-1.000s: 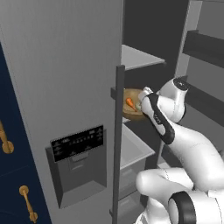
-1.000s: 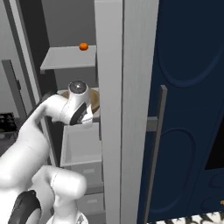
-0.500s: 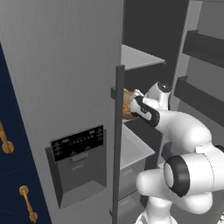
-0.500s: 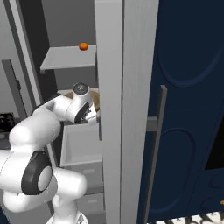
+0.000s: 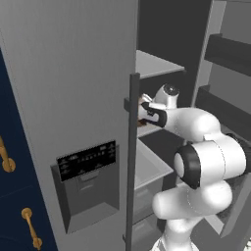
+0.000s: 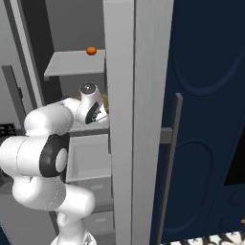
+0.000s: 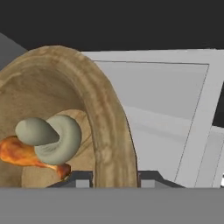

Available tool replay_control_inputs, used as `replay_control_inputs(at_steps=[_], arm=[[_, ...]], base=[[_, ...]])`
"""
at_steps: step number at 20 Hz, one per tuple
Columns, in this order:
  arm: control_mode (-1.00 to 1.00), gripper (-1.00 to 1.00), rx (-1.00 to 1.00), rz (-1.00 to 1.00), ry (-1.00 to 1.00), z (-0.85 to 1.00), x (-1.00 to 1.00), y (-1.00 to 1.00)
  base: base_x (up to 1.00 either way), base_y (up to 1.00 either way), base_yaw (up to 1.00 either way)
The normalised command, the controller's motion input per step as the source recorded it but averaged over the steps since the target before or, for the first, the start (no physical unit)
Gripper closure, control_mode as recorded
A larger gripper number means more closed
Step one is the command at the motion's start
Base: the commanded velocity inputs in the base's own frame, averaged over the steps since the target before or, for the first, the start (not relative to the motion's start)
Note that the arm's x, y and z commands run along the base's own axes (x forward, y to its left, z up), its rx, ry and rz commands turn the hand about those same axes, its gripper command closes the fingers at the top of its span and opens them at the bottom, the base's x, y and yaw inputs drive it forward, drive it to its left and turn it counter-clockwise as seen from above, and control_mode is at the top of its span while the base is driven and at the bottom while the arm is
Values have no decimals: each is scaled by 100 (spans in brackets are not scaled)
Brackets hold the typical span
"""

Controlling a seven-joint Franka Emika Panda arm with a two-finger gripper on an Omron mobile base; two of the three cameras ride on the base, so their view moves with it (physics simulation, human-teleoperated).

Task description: Pick the chicken drumstick and mushroom from their plates and place them in the bowl. Then put the bowl in the fridge.

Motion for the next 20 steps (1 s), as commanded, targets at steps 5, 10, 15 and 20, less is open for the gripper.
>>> replay_control_inputs(at_steps=[5,10,15,20], arm=[[-100,-100,-1,0,-5,-2,24,4],[-100,-100,0,0,-10,0,-21,0],[-100,-100,0,0,-28,11,-62,1],[-100,-100,0,0,-30,56,-83,0]], base=[[0,0,0],[0,0,0],[0,0,0],[0,0,0]])
